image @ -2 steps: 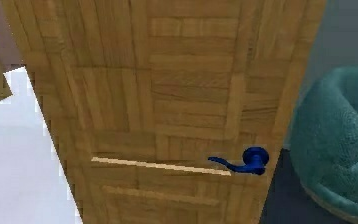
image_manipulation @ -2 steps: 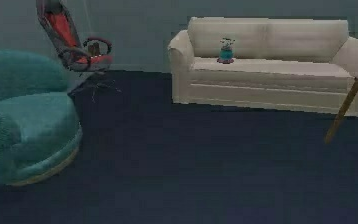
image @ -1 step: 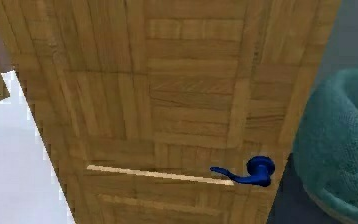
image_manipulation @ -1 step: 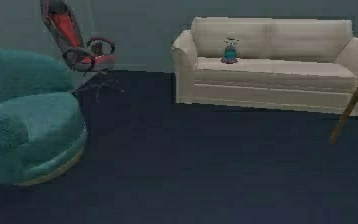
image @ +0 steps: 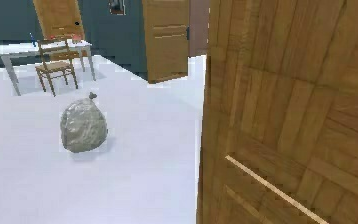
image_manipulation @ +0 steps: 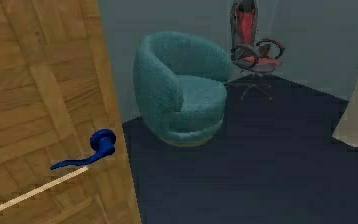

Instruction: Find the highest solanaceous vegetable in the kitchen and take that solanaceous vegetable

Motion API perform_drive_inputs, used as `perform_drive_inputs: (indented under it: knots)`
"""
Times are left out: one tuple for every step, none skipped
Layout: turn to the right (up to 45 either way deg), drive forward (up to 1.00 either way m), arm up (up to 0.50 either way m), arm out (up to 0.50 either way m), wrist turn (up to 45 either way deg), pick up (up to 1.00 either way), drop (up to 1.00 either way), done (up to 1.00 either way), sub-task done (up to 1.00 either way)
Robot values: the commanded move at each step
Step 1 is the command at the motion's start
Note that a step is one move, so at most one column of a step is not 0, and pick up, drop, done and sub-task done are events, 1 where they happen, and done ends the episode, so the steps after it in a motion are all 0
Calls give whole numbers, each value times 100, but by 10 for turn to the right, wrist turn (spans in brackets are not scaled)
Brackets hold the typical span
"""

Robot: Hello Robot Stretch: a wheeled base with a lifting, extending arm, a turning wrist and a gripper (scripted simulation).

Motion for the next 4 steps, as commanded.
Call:
perform_drive_inputs:
  knots:
    - [-120, 0, 0, 0, 0, 0, 0, 0, 0]
    - [0, 100, 0, 0, 0, 0, 0, 0, 0]
    - [-30, 0, 0, 0, 0, 0, 0, 0, 0]
    - [-390, 0, 0, 0, 0, 0, 0, 0, 0]
